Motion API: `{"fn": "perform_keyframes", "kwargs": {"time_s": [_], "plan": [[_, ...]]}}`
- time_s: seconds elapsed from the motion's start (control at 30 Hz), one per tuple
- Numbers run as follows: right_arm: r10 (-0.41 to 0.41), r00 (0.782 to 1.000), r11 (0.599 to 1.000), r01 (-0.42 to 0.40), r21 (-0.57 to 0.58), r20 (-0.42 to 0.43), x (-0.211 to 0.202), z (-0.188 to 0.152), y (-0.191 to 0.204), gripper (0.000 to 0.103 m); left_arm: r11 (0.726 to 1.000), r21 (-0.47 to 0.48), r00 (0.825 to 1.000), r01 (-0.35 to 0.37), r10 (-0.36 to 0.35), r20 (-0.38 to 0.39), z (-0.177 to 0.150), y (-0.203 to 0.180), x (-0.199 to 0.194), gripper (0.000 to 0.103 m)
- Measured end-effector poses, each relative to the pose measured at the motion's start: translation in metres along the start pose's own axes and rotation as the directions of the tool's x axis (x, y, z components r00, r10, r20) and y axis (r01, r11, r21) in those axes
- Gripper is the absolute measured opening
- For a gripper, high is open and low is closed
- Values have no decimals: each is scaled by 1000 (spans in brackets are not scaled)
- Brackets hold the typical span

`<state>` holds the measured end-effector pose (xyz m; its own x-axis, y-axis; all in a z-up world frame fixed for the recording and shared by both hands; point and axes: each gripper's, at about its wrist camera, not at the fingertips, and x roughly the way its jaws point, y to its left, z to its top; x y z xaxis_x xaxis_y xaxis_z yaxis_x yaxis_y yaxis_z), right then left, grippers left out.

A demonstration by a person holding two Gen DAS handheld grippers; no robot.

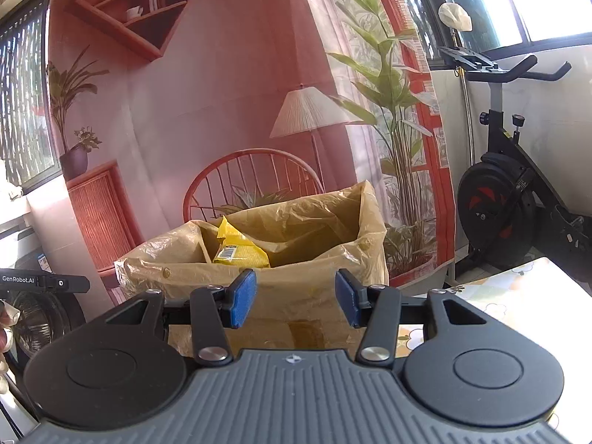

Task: Organize snacks
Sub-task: 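Carry both packs over the box and open both tools to drop them in, then lower both tools toward the remaining snacks beside the box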

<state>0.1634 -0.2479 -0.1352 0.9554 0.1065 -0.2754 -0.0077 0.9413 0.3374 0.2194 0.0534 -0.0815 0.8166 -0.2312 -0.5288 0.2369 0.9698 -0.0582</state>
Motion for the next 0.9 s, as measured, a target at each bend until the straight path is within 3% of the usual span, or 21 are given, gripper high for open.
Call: {"fn": "perform_keyframes", "kwargs": {"time_s": [0.37,0.53,0.9], "plan": [[-30,980,998,42,53,-199,18,-63,-12,51,999,-35,997,32,-35,-74,-41,4,26,59],[-12,957,998,28,53,-290,41,-82,-12,51,998,-44,995,33,-38,-96,-55,-1,41,58],[50,889,981,41,187,-454,88,-116,-14,51,999,-32,991,19,-23,-128,-74,-10,57,58]]}}
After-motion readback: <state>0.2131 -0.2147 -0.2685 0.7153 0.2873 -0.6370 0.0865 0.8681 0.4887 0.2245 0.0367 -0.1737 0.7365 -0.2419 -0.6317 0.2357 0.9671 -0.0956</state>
